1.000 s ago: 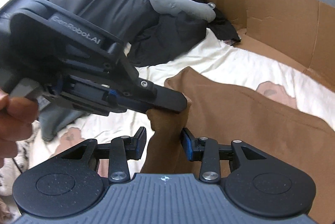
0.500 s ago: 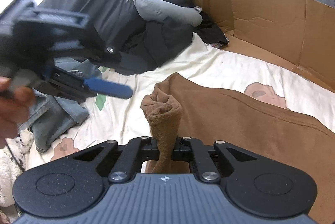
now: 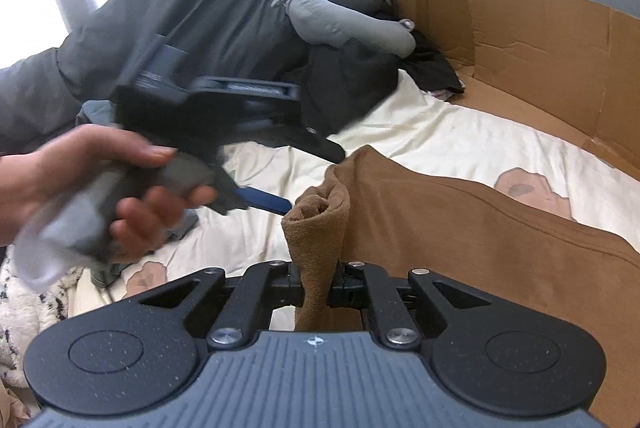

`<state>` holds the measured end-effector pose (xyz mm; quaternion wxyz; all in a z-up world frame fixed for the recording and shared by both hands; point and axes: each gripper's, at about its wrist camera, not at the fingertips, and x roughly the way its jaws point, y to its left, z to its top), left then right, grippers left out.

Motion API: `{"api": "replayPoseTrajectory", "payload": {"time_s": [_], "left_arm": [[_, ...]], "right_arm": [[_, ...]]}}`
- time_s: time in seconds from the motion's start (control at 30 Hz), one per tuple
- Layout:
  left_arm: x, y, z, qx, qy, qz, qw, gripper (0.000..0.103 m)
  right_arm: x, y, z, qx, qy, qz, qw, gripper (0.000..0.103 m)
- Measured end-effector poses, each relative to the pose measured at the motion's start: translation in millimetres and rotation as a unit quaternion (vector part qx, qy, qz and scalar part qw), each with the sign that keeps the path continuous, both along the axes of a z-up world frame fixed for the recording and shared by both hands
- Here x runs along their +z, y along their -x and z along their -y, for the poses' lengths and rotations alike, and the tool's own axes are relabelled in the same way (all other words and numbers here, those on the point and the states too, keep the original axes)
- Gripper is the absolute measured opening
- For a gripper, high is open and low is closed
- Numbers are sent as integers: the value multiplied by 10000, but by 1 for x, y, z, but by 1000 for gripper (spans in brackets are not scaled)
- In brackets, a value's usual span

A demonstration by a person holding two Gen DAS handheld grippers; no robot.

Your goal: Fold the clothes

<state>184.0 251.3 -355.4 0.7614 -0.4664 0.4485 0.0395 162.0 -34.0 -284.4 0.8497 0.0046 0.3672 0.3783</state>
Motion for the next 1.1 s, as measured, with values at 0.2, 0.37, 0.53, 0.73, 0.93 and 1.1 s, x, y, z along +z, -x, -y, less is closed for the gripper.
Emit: {"api": "replayPoseTrajectory", "payload": {"time_s": [0.2,0.37,0.53,0.73,0.93,1.1], "left_arm": [[-36,-17,-16,-158,659,-33,9977,88],[-62,-25,-27,-72,1094,-145,9939,83],[-62,-36,-31,-215,1261,-76,9918,60],[-50,-50,-26,-540,885,-222,9944,22],[-29,-53,-20,-623,707,-7,9956,12],[-6,-56,-9,-715,539,172,9958,11]], "right_arm": [[0,2,-2,46,-31,-29,10000,6],[0,4,0,57,-55,-51,10000,6],[-1,4,2,44,-77,-94,9999,6],[-1,7,7,54,-129,-135,9998,6],[1,11,15,40,-192,-172,9997,5],[8,9,28,3,-298,-267,9992,5]]}}
